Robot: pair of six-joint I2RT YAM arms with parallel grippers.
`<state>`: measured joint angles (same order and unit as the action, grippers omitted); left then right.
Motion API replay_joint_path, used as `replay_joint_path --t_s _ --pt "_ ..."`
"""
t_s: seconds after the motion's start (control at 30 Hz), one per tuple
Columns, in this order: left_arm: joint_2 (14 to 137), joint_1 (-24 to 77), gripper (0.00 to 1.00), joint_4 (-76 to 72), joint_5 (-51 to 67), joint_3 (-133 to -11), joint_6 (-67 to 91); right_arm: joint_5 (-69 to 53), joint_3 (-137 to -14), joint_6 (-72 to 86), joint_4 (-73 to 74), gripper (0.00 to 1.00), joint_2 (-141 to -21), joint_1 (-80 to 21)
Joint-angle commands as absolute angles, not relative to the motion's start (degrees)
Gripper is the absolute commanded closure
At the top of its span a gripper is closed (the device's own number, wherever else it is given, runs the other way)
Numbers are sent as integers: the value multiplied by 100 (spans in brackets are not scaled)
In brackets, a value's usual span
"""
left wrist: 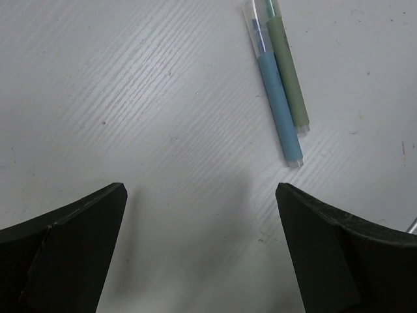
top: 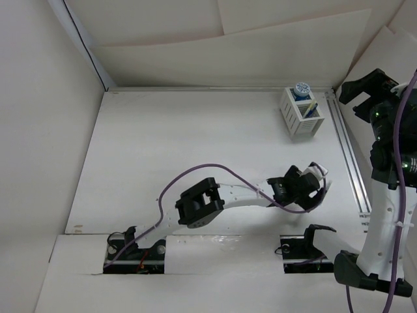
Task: Sort the stationery into containers
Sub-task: Move the pen to the center of the board.
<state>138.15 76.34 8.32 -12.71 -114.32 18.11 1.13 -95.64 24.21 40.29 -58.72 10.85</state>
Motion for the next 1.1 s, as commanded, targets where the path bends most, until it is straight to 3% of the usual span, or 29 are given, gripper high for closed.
replay_joint_path --t_s 0.0,0.53,0.67,0.83,0.9,1.07 --pt "14044 7708 0 1098 -1669 -12328 1460 -280 -9817 2355 4254 0 -5783 1125" --pt "15231 7770 0 888 -1116 -14036 1099 -352 -10283 2408 4597 0 -5774 1125" --pt "15485 7770 6 835 -1055 -14167 1046 -352 -10336 2408 4597 0 -5713 1125" --pt "15486 7770 26 800 -1107 -14045 1046 -606 -10345 2408 4536 0 -5713 1125" --pt "15626 7770 27 992 -1168 -14246 994 -606 -10283 2408 4535 0 -5660 1125" --pt "15732 7770 43 1458 -1299 -14310 993 -659 -10283 2461 4413 0 -5537 1125"
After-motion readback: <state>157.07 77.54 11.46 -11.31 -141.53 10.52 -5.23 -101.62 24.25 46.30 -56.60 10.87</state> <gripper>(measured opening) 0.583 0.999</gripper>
